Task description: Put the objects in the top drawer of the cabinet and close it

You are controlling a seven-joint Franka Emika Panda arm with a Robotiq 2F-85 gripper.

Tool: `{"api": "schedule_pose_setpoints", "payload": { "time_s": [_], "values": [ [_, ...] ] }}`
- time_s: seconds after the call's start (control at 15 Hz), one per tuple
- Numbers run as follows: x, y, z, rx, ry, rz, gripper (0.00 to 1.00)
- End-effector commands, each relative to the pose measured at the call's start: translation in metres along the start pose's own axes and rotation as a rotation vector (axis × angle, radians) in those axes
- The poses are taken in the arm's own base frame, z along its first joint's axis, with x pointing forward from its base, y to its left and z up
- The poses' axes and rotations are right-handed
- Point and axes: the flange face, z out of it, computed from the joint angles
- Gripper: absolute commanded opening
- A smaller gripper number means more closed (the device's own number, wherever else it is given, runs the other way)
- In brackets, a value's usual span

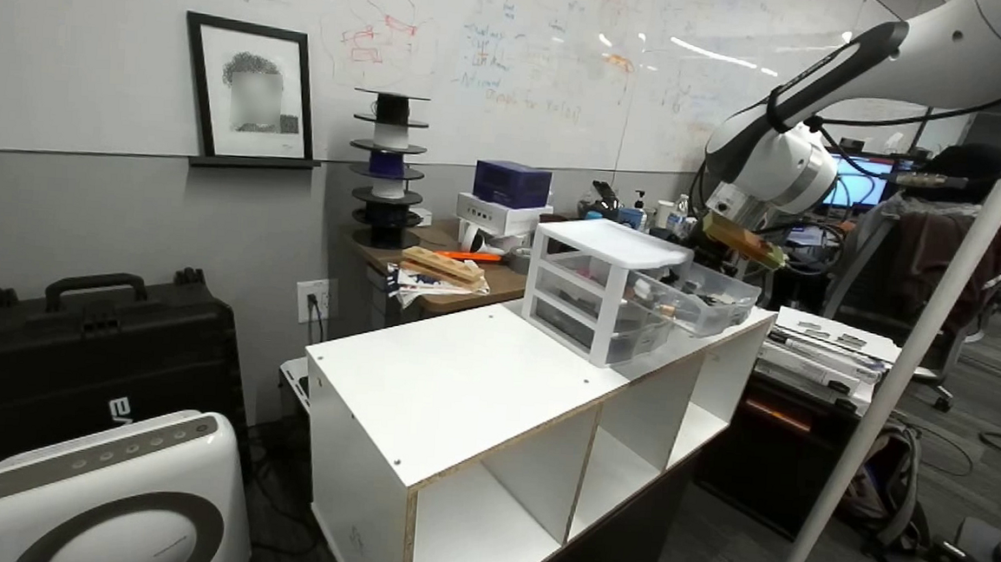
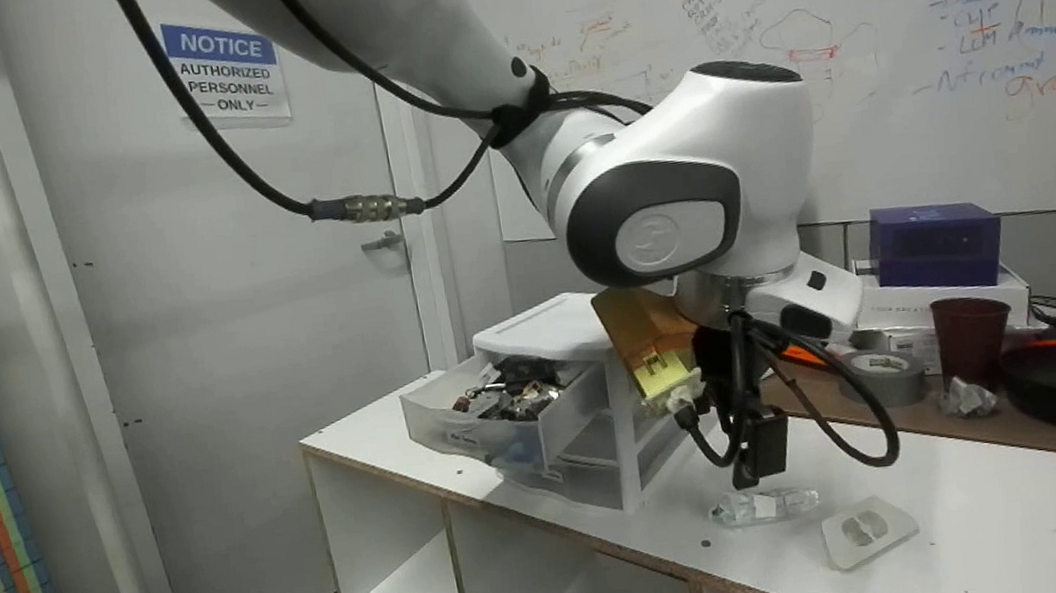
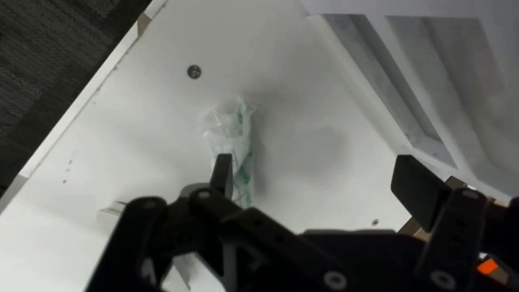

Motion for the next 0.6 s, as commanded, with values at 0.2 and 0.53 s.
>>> {"api": "schedule_pose_setpoints", "payload": {
  "time_s": [0.2,0.53],
  "values": [
    [0.0,0.037,-0.014,-0.069,0.007,0.107,1.0],
    [0.021,0.019,-0.005,-0.013,0.065,0.117,1.0]
  ]
}}
